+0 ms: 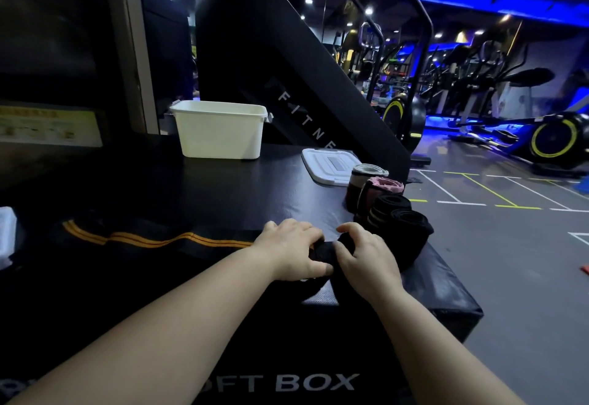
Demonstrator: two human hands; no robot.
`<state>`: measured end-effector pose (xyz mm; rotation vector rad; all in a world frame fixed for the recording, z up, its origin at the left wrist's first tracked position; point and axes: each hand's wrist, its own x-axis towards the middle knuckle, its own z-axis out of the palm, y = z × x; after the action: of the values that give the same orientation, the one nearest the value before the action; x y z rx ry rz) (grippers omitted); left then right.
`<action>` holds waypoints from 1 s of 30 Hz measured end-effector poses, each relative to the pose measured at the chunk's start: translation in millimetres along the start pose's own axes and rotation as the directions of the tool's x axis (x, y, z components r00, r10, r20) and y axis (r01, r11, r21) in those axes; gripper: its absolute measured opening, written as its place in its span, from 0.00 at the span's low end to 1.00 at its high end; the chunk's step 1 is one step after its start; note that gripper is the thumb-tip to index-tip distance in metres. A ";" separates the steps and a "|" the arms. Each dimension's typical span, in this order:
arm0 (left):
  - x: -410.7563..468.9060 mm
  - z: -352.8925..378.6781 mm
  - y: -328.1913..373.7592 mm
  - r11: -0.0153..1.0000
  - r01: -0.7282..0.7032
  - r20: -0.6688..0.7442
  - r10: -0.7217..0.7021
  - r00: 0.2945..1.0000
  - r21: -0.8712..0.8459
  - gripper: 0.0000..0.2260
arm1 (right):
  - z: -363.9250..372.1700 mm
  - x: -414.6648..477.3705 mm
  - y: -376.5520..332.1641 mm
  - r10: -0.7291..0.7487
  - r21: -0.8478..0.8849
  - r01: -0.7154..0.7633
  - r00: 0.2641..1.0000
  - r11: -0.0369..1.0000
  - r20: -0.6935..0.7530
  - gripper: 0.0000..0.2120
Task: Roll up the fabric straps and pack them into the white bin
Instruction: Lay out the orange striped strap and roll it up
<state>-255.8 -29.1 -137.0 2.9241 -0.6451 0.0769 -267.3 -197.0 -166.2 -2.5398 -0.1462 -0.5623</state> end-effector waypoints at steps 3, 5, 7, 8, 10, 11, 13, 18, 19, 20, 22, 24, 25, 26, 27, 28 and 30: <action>1.1 6.2 -1.1 1.000 0.003 -0.013 -0.003 1.000 0.003 0.22 | 0.4 0.0 0.6 -0.006 0.043 0.006 1.000 0.999 -0.003 0.15; 0.6 8.3 -1.0 1.000 0.003 -0.027 -0.003 1.000 -0.007 0.22 | 1.0 0.2 1.1 -0.017 0.074 0.018 1.000 0.997 -0.023 0.14; 0.2 9.7 -1.1 1.000 0.003 -0.044 -0.004 0.999 -0.021 0.22 | 1.6 -0.3 1.6 -0.029 0.094 0.032 0.999 0.995 -0.040 0.13; 0.0 10.3 -1.4 1.000 0.004 -0.050 -0.005 0.999 -0.027 0.22 | 1.5 -0.5 1.6 -0.031 0.100 0.035 0.999 0.994 -0.045 0.13; 0.1 10.7 -1.8 1.000 0.002 -0.056 -0.004 0.998 -0.030 0.21 | 1.4 -0.8 1.9 -0.034 0.110 0.040 0.998 0.993 -0.057 0.13; 0.2 10.4 -1.7 1.000 0.000 -0.057 -0.001 0.998 -0.030 0.21 | 1.1 -0.8 2.3 -0.033 0.117 0.040 0.997 0.992 -0.063 0.13; 0.9 9.3 -1.1 1.000 -0.005 -0.060 0.003 0.998 -0.021 0.22 | 0.6 -0.1 3.1 -0.027 0.135 0.036 0.997 0.990 -0.068 0.12; 1.0 5.5 0.9 1.000 -0.007 -0.055 0.007 0.998 0.016 0.24 | -2.0 2.8 3.4 -0.016 0.166 0.029 0.997 0.986 -0.078 0.12; 1.0 4.8 0.8 1.000 -0.006 -0.055 0.008 0.998 0.026 0.24 | -2.5 2.8 3.0 -0.017 0.171 0.030 0.997 0.985 -0.080 0.11; 1.2 4.3 0.2 0.999 -0.006 -0.055 0.008 0.998 0.037 0.25 | -2.7 2.9 2.4 -0.019 0.175 0.034 0.996 0.984 -0.084 0.11; 1.6 4.0 -1.5 0.999 -0.006 -0.057 0.009 0.998 0.046 0.25 | -3.0 2.6 1.6 -0.028 0.177 0.044 0.995 0.983 -0.093 0.11; 1.9 5.4 -3.3 0.999 -0.005 -0.057 0.007 0.998 0.045 0.25 | -3.3 2.2 1.0 -0.036 0.174 0.054 0.994 0.983 -0.102 0.10; 2.2 5.7 -4.0 0.999 -0.005 -0.057 0.007 0.998 0.044 0.26 | -3.3 1.9 1.0 -0.038 0.174 0.057 0.993 0.983 -0.108 0.10; 2.2 6.4 -4.9 0.999 -0.006 -0.057 0.008 0.998 0.042 0.26 | -3.1 1.7 1.1 -0.037 0.178 0.058 0.993 0.982 -0.115 0.10; 2.1 6.5 -5.7 0.999 -0.008 -0.056 0.011 0.998 0.041 0.27 | -3.1 1.3 1.1 -0.036 0.184 0.058 0.992 0.981 -0.121 0.10; 2.2 6.6 -6.9 0.999 -0.013 -0.048 0.015 0.999 0.045 0.28 | -3.0 1.2 1.0 -0.034 0.189 0.058 0.991 0.980 -0.127 0.09; 1.2 5.4 -9.5 0.998 -0.024 -0.014 0.025 1.000 0.055 0.31 | -2.8 1.1 0.9 -0.030 0.189 0.056 0.990 0.980 -0.140 0.09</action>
<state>-250.6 -21.9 -143.5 2.9653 -0.6879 0.1199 -267.1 -199.3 -164.0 -2.3074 -0.1969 -0.7018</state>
